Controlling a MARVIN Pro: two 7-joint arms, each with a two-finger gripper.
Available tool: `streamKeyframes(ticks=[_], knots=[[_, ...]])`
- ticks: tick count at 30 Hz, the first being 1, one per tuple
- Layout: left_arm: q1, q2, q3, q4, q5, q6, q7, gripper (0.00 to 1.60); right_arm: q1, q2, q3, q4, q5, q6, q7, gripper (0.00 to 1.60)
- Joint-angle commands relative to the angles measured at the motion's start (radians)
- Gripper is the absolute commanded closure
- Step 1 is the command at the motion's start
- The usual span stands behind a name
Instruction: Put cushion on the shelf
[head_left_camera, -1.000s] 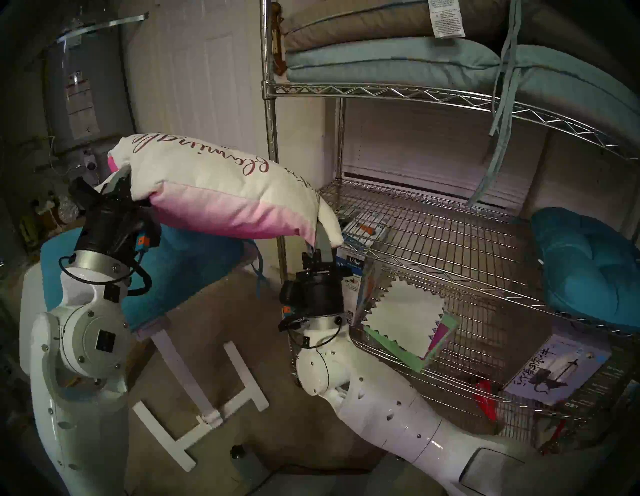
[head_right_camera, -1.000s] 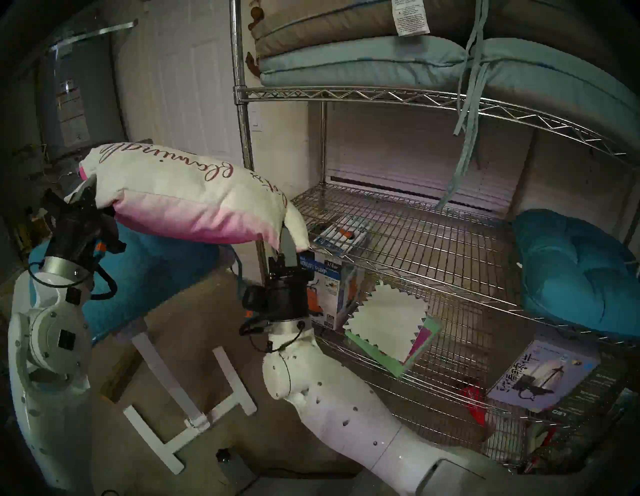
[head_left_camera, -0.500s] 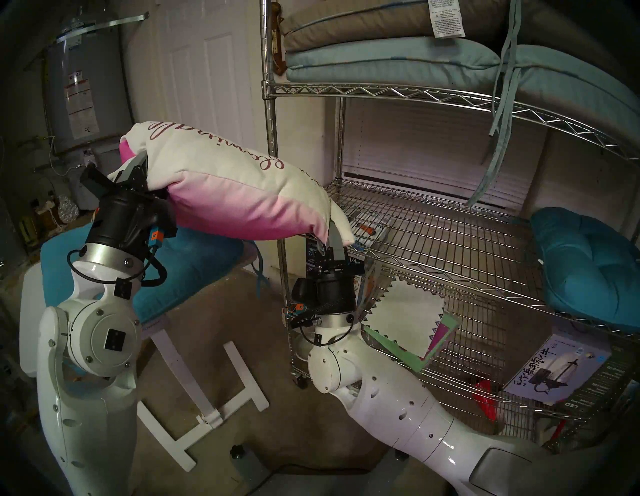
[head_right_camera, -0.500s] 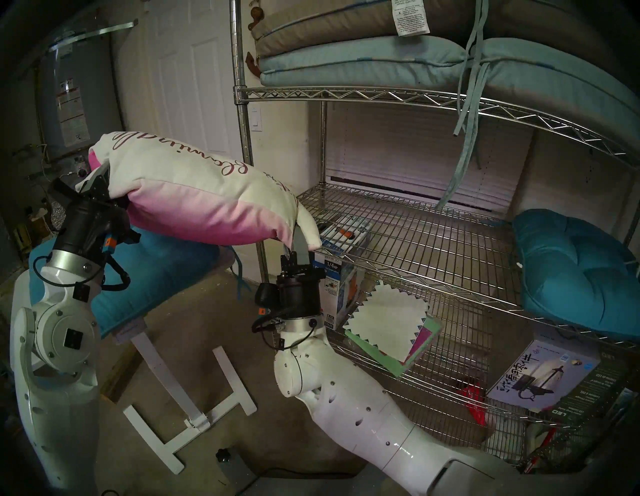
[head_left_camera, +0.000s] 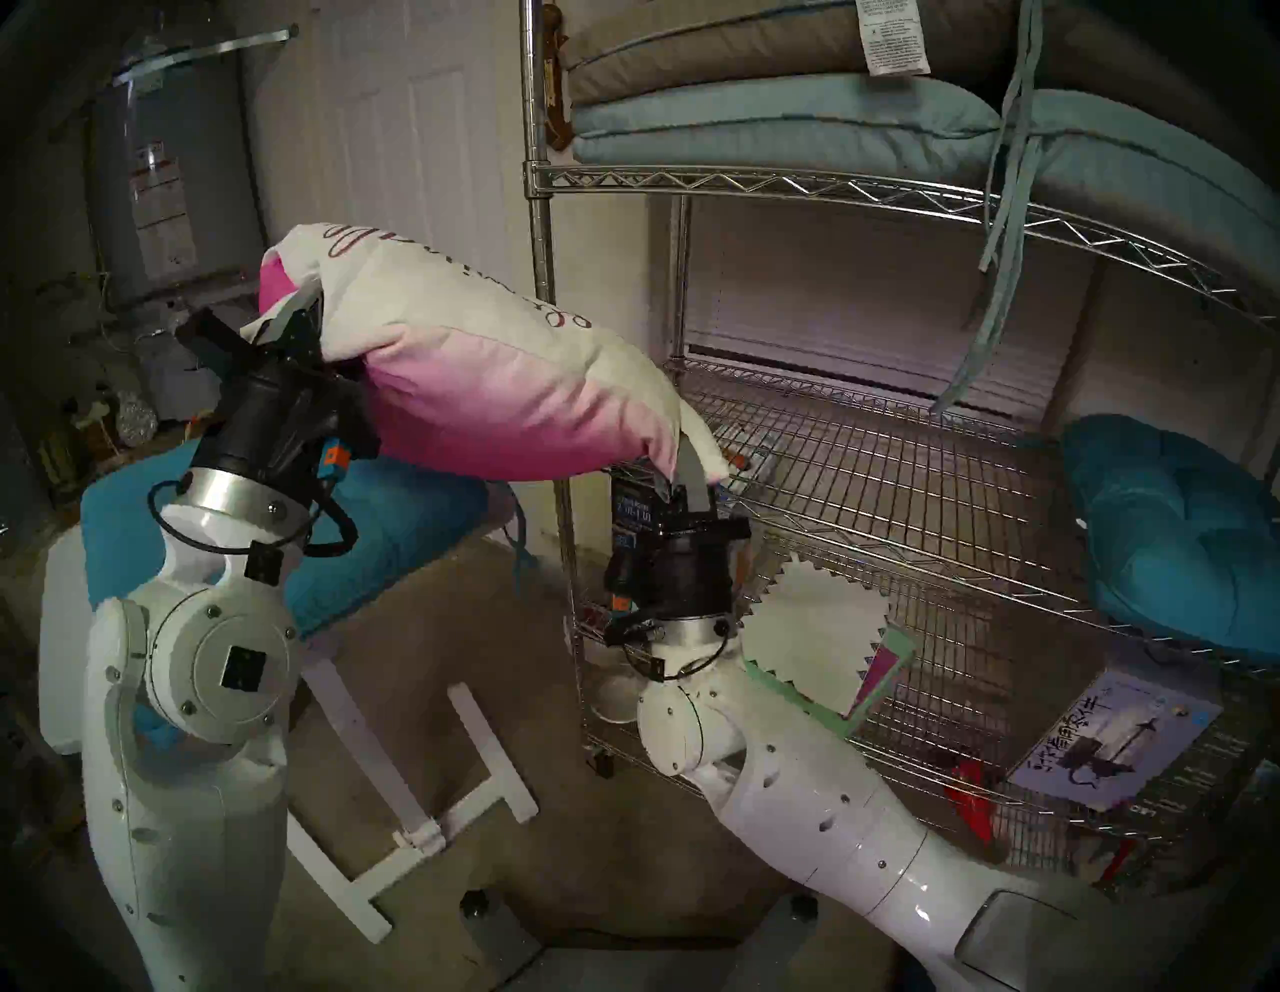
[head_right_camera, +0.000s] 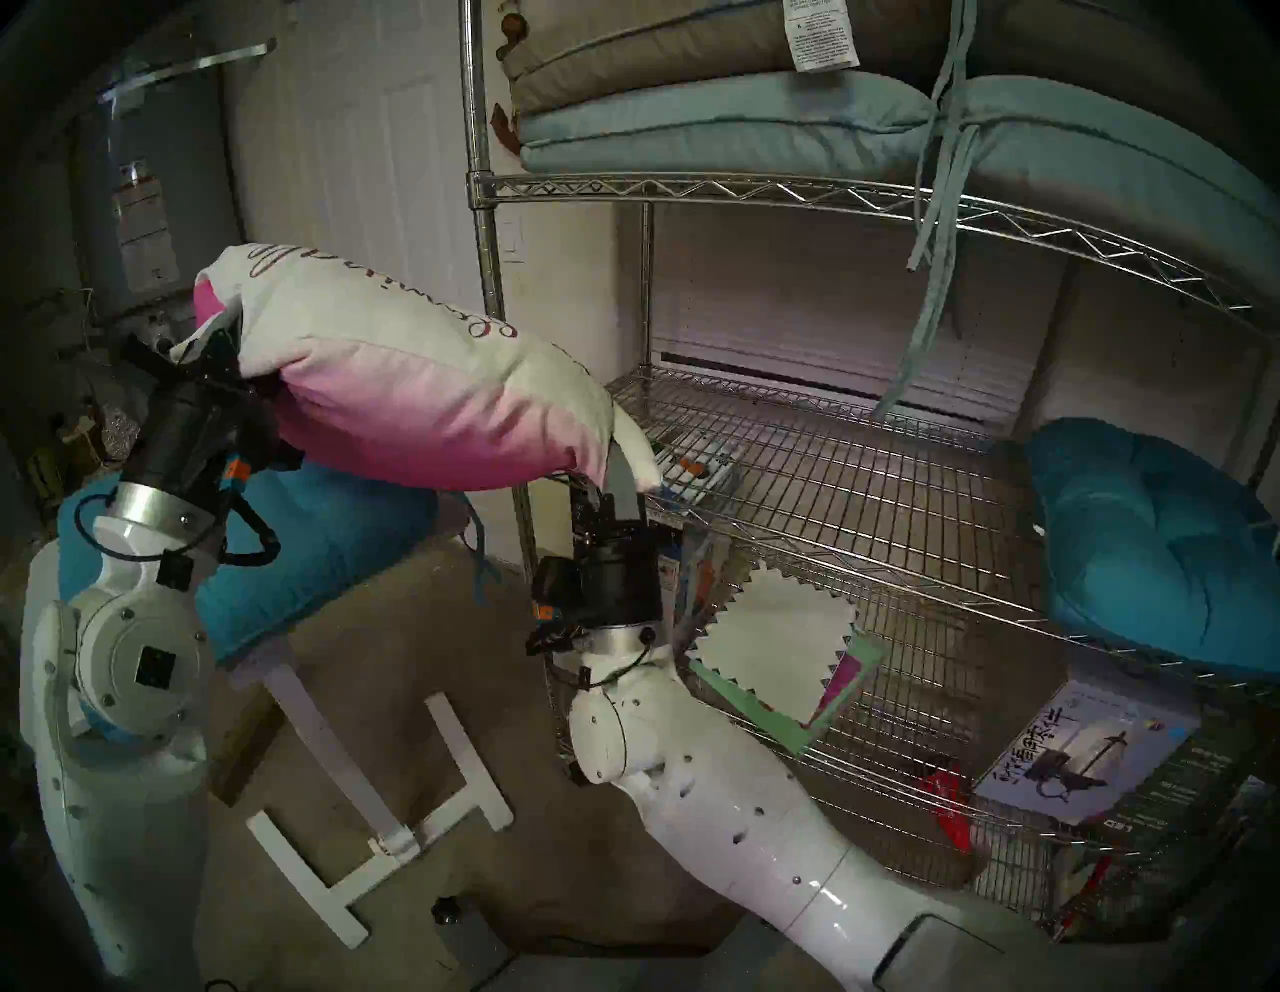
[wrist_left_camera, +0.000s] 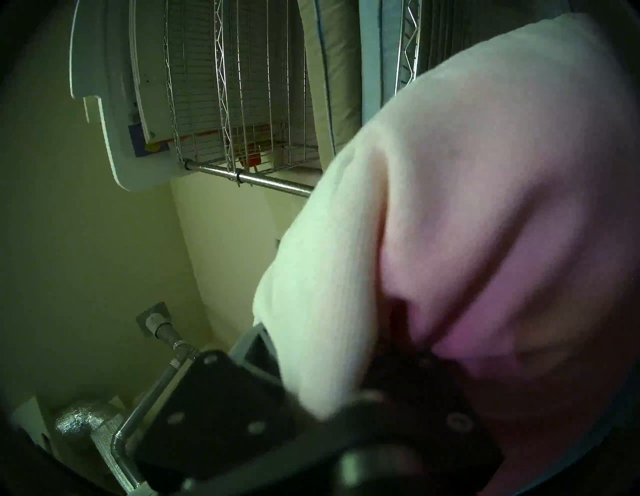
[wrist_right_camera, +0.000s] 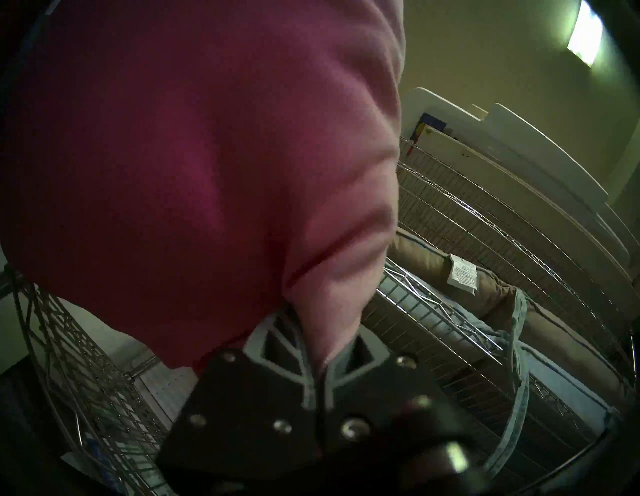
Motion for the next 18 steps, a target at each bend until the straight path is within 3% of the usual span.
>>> streamKeyframes(ticks=[1, 18], knots=[[-0.035, 0.005, 0.022, -0.007, -0.005, 0.003, -0.014, 1.6, 0.014, 0.032, 0.042, -0.075, -0.002, 0.0, -0.031, 1.6], [-0.102, 0.006, 0.052, -0.007, -0.026, 0.023, -0.069, 1.6, 0.02, 0.115, 0.119, -0.13, -0.005, -0.007, -0.008, 1.6]])
